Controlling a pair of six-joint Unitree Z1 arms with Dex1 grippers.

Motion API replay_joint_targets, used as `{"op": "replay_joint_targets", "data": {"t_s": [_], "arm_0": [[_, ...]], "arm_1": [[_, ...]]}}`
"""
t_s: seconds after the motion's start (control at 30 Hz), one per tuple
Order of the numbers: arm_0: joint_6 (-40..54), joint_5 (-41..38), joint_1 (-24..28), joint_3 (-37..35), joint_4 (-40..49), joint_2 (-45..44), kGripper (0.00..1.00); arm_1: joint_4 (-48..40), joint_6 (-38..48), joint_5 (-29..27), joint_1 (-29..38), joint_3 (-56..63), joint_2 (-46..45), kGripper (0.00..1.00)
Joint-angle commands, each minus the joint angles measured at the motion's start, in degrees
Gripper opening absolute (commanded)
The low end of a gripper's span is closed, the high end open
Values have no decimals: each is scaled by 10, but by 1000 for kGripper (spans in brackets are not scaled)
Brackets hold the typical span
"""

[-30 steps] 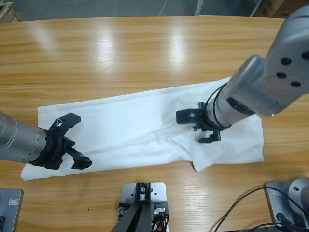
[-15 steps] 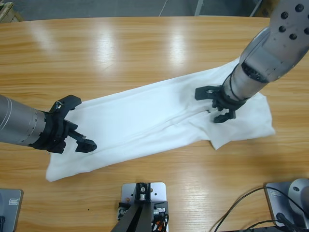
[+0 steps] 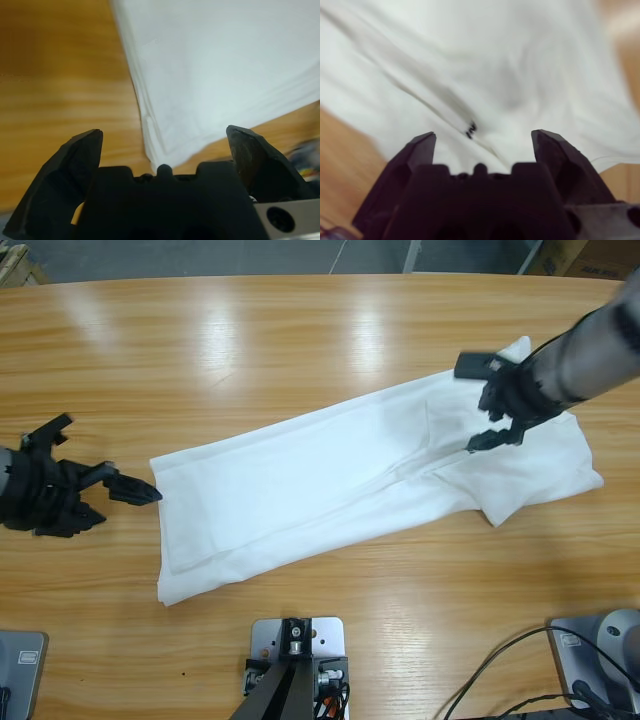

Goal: Fold clothes

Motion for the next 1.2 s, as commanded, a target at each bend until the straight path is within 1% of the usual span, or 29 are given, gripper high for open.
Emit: {"op": "replay_joint_targets", "data": {"t_s": [0.03, 0.07, 0.2, 0.33, 0.37, 0.4, 0.47, 0.77, 0.87, 1.2], "arm_0": [[-207, -91, 33, 178, -166, -31, 892], [-224, -93, 33, 201, -196, -31, 870], [-237, -89, 33, 245, -275, -25, 867], [-233, -76, 33, 280, -391, 15, 867], [-221, -81, 33, 287, -425, 32, 866], [-213, -90, 33, 289, -441, 44, 862], [-194, -107, 32, 291, -452, 57, 862], [-149, -126, 28, 329, -483, 69, 858], [-148, -128, 12, 330, -486, 89, 858], [-147, -133, 10, 328, -538, 153, 854]], "arm_1": [[45, 30, 15, 40, 34, -112, 774], [45, 31, 14, 40, 39, -115, 775], [45, 34, 13, 40, 41, -117, 775], [45, 37, 8, 44, 47, -118, 774], [45, 37, 7, 44, 50, -120, 774], [45, 38, 4, 44, 52, -122, 775], [45, 38, 1, 44, 56, -127, 774], [35, 40, -3, 44, 63, -117, 775], [34, 41, -4, 44, 63, -114, 775], [31, 41, -5, 44, 65, -114, 775]]}}
